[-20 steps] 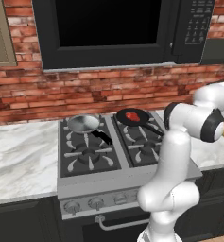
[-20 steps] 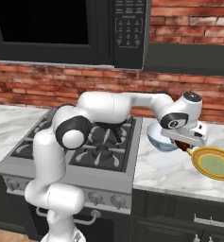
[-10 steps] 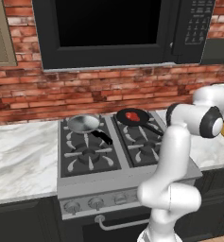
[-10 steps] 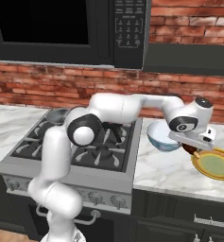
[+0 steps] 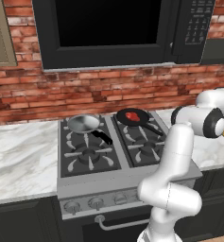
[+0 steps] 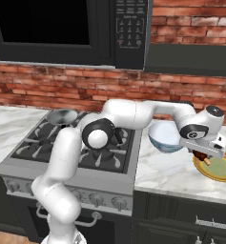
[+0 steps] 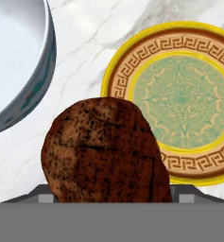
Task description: Place one of the steaks on the plate and the other in the bowl. Then place the bowl in the fridge.
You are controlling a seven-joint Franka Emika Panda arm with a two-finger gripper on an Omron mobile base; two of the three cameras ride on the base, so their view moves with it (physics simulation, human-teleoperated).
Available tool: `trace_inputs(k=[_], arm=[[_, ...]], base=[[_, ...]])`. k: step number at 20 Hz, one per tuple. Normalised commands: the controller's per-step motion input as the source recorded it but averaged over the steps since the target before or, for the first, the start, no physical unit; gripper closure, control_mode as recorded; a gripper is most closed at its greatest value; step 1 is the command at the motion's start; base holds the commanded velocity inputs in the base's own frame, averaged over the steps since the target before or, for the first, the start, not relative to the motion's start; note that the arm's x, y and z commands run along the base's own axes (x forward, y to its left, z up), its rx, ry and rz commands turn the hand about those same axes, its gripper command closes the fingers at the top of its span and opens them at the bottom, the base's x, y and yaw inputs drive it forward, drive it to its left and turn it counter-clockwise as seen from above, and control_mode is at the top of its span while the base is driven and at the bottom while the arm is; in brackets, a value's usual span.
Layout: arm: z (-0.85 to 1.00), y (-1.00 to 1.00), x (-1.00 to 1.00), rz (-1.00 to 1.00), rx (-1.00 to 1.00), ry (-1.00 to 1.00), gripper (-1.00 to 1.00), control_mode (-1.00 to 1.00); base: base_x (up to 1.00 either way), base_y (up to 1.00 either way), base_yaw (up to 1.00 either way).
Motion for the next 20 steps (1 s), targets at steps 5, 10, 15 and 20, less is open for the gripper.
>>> trace_inputs(k=[5,10,15,20], arm=[[-0.16,-0.32,0.32,0.00,0.00,0.00,1.00,-1.00],[-0.27,-0.22,0.20,0.00,0.00,0.00,1.00,-1.00],[-0.20,-0.20,0.05,0.00,0.00,0.00,1.00,-1.00],[-0.22,-0.12,0.14,0.00,0.00,0.00,1.00,-1.00]], base=[[0.00,0.00,0.00],[0.00,0.00,0.00],[0.00,0.00,0.00],[0.00,0.00,0.00]])
